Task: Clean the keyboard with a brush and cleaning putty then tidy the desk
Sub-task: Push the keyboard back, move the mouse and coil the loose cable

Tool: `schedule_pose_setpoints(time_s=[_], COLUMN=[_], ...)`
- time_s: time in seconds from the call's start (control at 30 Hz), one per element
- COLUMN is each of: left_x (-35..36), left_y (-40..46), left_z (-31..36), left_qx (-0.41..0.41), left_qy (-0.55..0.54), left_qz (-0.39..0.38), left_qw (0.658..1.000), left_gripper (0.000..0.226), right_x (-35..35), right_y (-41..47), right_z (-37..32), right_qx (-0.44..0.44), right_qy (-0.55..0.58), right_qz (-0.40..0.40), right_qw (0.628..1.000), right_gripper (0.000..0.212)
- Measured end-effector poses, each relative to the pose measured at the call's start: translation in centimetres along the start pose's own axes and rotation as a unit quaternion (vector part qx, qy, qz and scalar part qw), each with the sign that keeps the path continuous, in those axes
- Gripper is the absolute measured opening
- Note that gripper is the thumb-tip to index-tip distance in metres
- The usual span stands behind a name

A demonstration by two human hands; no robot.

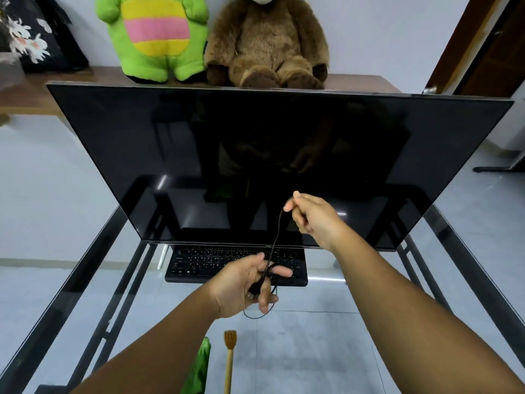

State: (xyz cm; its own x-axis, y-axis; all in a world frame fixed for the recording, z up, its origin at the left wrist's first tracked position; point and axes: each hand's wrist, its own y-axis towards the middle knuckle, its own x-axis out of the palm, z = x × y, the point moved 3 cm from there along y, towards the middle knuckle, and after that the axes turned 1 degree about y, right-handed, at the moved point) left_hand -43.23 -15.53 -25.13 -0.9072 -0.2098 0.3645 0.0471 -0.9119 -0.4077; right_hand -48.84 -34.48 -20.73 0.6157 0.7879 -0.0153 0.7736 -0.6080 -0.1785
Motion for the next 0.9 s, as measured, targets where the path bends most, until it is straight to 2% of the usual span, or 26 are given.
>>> schedule_pose_setpoints(time_s=[0.07,0.17,0.3,0.5,0.6,0.67,0.7,0.77,0.83,0.9], left_x=[0.1,-0.4,-1.5,-2.3,-2.2,-1.9,-1.7,-1.5,-1.3,-1.2], left_y=[-0.1,-0.2,-0.4,-0.2,0.2,0.4,0.4,0.5,0.5,0.6], left_z=[0.5,1.1,2.1,2.6,2.6,2.9,3.0,3.2,3.4,3.5], left_qx=[0.025,0.075,0.113,0.121,0.113,0.112,0.112,0.112,0.113,0.113], left_qy=[-0.053,-0.158,-0.255,-0.228,-0.195,-0.187,-0.186,-0.191,-0.201,-0.200], left_qz=[-0.003,0.022,0.055,0.120,0.139,0.143,0.141,0.137,0.137,0.141], left_qw=[0.998,0.984,0.959,0.959,0.964,0.966,0.966,0.966,0.963,0.963], left_gripper=[0.059,0.038,0.031,0.032,0.032,0.032,0.032,0.032,0.033,0.032], right_x=[-0.5,-1.5,-1.8,-0.3,-0.1,-0.2,-0.3,-0.3,-0.5,-0.7], right_y=[0.3,0.1,-1.3,-2.6,-2.8,-2.8,-2.9,-3.0,-3.0,-2.9], right_z=[2.0,5.0,7.7,7.7,7.1,7.0,7.0,6.9,6.7,6.6], right_qx=[0.033,0.059,0.034,-0.040,-0.053,-0.044,-0.035,-0.020,-0.023,-0.012], right_qy=[-0.022,-0.108,-0.195,-0.376,-0.453,-0.479,-0.478,-0.435,-0.359,-0.236], right_qz=[0.039,0.068,0.001,-0.113,-0.134,-0.132,-0.128,-0.091,-0.013,0.050], right_qw=[0.998,0.990,0.980,0.919,0.880,0.867,0.868,0.896,0.933,0.970], right_gripper=[0.035,0.026,0.018,0.008,0.009,0.012,0.015,0.018,0.016,0.015])
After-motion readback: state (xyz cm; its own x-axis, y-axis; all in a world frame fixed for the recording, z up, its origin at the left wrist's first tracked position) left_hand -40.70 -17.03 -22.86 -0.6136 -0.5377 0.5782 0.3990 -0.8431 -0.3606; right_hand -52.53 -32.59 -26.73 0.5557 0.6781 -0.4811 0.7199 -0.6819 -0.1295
